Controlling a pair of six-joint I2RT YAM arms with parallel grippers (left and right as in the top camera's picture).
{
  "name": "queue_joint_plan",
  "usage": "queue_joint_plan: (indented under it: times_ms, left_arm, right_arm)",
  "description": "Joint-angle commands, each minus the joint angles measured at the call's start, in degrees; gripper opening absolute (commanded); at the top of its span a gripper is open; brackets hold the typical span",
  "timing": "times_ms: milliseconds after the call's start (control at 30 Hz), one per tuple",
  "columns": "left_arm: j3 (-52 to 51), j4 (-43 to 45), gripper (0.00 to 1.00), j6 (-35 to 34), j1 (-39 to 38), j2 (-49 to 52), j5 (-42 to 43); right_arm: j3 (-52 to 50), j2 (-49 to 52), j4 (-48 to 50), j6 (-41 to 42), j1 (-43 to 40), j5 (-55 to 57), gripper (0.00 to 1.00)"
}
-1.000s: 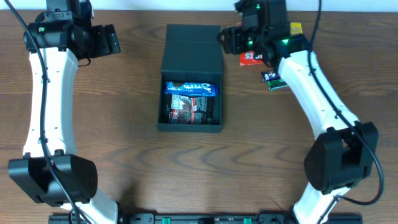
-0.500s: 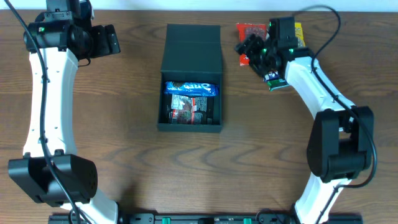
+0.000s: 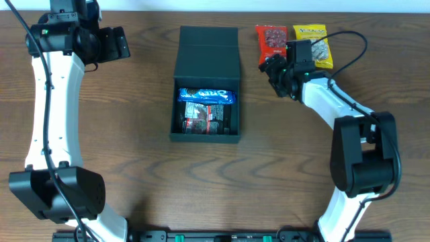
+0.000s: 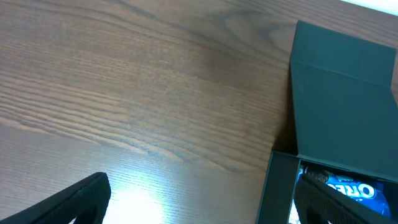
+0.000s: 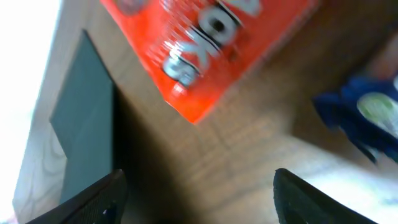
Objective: Pack container
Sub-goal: 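Grasp the red HACKS bag with the right gripper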
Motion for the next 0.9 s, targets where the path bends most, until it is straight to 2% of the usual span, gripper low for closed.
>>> queue_joint_plan:
  times_ms: [0, 867]
  left_arm:
    - [0.2, 0.0, 0.95, 0.0, 0.1, 0.2, 0.2]
    - [0.2, 1.6, 0.95, 0.9, 0.1, 0.2, 0.2]
  right_arm:
    - [-0.8, 0.9, 2.1, -1.3, 1.0, 5.2, 0.73]
    - [-0.9, 8.4, 12.0, -0.9, 0.1, 6.8, 0.69]
